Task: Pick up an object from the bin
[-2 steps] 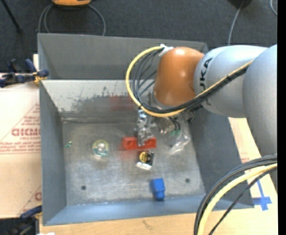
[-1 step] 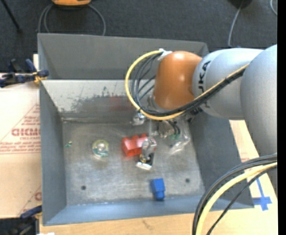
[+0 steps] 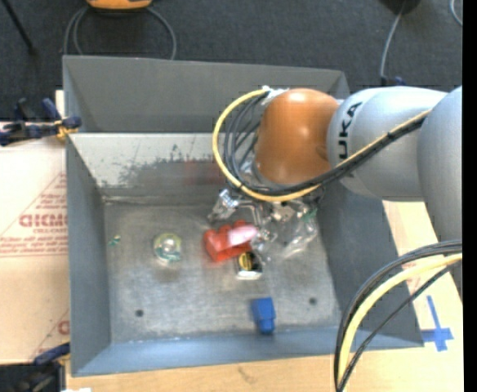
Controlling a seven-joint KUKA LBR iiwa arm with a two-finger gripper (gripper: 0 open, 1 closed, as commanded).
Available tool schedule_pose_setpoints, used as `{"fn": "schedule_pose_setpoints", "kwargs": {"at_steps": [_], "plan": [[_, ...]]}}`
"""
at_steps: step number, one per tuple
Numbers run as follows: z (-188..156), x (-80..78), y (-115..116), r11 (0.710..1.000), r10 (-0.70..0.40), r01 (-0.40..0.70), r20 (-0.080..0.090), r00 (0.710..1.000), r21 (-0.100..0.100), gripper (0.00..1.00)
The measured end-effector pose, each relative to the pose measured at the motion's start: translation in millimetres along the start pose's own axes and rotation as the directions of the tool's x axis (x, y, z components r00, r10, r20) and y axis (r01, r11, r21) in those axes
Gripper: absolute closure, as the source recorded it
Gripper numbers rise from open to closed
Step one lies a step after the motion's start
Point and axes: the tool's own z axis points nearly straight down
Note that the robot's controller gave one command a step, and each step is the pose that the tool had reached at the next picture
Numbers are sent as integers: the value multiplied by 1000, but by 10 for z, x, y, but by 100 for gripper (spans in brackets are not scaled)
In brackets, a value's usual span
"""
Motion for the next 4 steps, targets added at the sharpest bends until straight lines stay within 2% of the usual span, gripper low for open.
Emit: {"fn": "schedule_pose_setpoints", "kwargs": {"at_steps": [1, 2, 3, 4], "plan": [[-10, 314, 232, 956, -294, 294, 6, 956, 14, 0], [-24, 329, 223, 957, -291, 291, 0, 957, 10, 100], [-1170, 424, 201, 948, -317, 317, -2, 948, 5, 100], [-1122, 428, 220, 949, -317, 317, -3, 948, -3, 0]]}}
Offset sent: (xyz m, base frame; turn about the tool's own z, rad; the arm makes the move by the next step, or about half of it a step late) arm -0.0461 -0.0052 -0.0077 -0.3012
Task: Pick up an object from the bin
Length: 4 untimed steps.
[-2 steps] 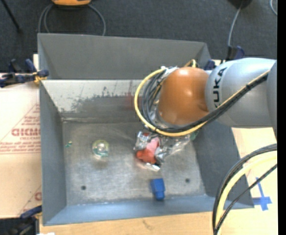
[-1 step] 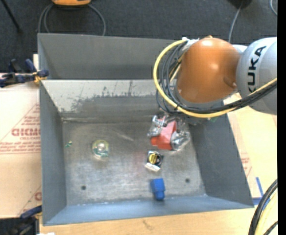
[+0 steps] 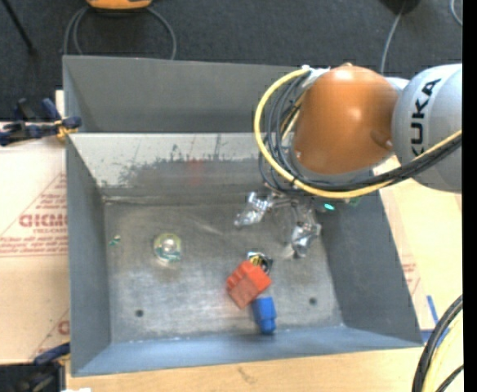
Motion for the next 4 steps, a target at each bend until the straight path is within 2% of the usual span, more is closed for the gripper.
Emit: {"fn": "schedule_pose_setpoints", "kwargs": {"at_steps": [1, 2, 3, 4], "plan": [[1169, -181, 133, 995, -100, 100, 3, 995, 5, 0], [1014, 96, 224, 892, -453, 453, -3, 892, -2, 0], [1017, 86, 230, 893, -450, 450, -1, 893, -3, 100], [1016, 83, 231, 893, -449, 449, 0, 893, -4, 0]]}}
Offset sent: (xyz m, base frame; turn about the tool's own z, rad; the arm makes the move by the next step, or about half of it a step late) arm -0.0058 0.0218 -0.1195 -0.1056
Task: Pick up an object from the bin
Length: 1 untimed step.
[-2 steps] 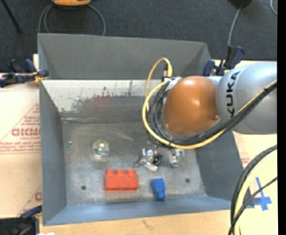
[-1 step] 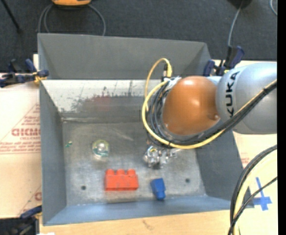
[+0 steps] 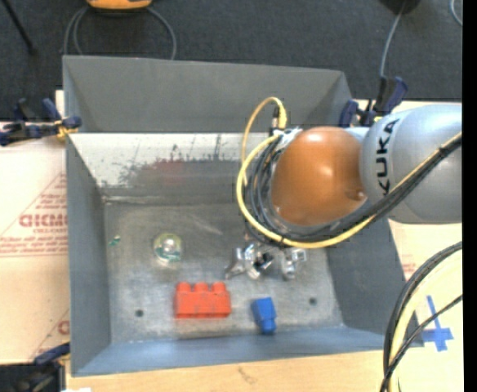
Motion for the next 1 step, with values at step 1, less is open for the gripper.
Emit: {"fn": "schedule_pose_setpoints", "kwargs": {"at_steps": [1], "plan": [[146, 196, -452, 907, -422, 422, 8, 907, -21, 0]]}}
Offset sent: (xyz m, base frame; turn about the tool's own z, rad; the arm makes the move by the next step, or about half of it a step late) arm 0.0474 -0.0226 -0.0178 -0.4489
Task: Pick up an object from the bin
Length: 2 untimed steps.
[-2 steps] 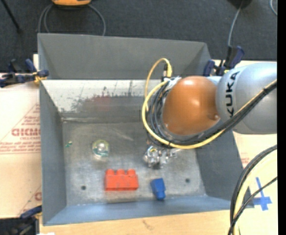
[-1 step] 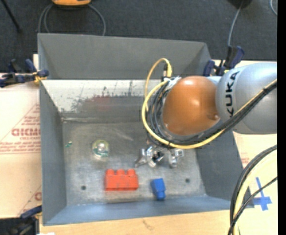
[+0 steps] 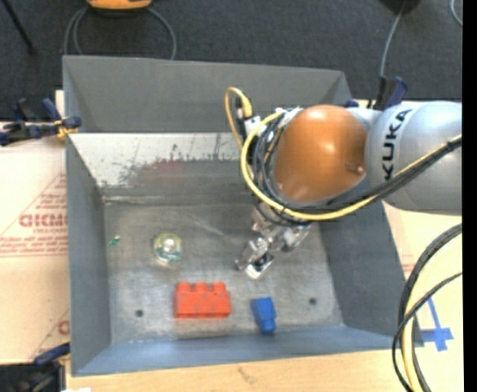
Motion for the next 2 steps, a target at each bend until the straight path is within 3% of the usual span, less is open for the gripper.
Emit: {"fn": "schedule_pose_setpoints", "kwargs": {"at_steps": [1, 2], "plan": [[-12, 14, -13, 1000, -1, 1, -4, 1000, 7, 100], [-1086, -28, -125, 999, 25, -24, -13, 1000, 31, 100]]}}
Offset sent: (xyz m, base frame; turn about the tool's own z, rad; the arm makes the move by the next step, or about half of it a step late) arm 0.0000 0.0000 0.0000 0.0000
